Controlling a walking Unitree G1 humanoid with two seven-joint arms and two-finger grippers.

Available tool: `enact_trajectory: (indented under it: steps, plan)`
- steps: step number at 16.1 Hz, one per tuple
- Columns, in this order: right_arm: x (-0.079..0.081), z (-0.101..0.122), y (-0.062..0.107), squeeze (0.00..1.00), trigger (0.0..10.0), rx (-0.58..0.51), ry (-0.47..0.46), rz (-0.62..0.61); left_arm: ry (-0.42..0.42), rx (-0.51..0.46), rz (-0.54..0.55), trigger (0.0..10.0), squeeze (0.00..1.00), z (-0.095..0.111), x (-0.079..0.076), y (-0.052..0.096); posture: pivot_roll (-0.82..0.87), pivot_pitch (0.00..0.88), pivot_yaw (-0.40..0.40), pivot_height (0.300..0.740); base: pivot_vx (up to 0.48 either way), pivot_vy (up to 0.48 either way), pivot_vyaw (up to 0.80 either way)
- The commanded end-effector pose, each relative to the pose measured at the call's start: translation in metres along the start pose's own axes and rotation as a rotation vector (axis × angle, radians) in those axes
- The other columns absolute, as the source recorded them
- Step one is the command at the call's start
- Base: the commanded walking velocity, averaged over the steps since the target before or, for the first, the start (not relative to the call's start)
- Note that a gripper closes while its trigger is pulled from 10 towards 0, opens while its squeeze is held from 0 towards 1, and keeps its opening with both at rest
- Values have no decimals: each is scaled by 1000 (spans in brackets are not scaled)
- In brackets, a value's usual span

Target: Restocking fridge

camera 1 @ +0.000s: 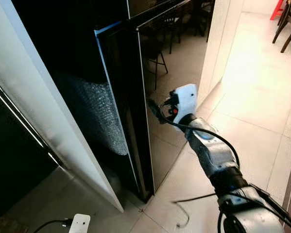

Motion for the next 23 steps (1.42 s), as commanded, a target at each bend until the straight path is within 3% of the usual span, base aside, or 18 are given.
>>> enact_trajectory:
  steps: [1, 6, 8, 12, 14, 17, 19, 20, 21, 22, 23]
  plan:
    - [5, 3, -6, 0, 10000, 9, 10, 6, 2, 25, 6, 10000, 0, -8, 1, 1, -159, 0, 73, 740, 0, 0, 0]
    - [5, 8, -12, 0, 10000, 8, 12, 11, 12, 29, 10, 10000, 0, -8, 0, 1, -151, 0, 67, 740, 0, 0, 0]
    - [-9, 22, -4, 0, 10000, -50, 13, -17, 17, 29, 11, 10000, 0, -7, 0, 1, -154, 0, 67, 740, 0, 0, 0]
    - [-45, 40, 33, 0, 10000, -134, 4, -84, 14, 27, 7, 10000, 0, -7, 0, 1, -167, 0, 69, 740, 0, 0, 0]
    - [-54, 32, 36, 0, 10000, -103, 0, -104, 7, 27, 5, 10000, 0, -6, 0, 1, -184, 0, 77, 740, 0, 0, 0]
    - [-33, 13, 18, 0, 10000, -1, 14, -2, 9, 23, 7, 10000, 0, -6, 1, 1, -168, 0, 77, 740, 0, 0, 0]
    - [-36, 11, 16, 0, 10000, 18, 50, -30, 16, 23, 10, 10000, 0, -6, 1, 0, -153, 0, 74, 740, 0, 0, 0]
    - [-44, 20, 19, 0, 10000, -21, 20, -71, 22, 23, 13, 10000, 0, -6, 1, 1, -151, 0, 73, 740, 0, 0, 0]
    - [-65, 30, 29, 0, 10000, -68, -13, -157, 19, 25, 13, 10000, 0, -6, 1, 0, -158, 0, 74, 740, 0, 0, 0]
    - [-90, 26, 44, 0, 10000, -38, 4, -267, 16, 28, 12, 10000, 0, -6, 1, 0, -158, 0, 74, 740, 0, 0, 0]
    - [-97, 23, 49, 0, 10000, -20, 17, -303, 14, 29, 12, 10000, 0, -6, 1, 0, -158, 0, 74, 740, 0, 0, 0]
Point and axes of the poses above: a point about 5 cm out from each wrist's last joint towards the gripper, its own y axis pointing back from the gripper into the wrist, its own z axis along the axis of the wrist's last joint, x = y × z, the point moved 6 cm from there along -y, pointing out of the wrist towards the gripper, and after that the axes turned 10 degrees about -y, right-handed, at the moved point
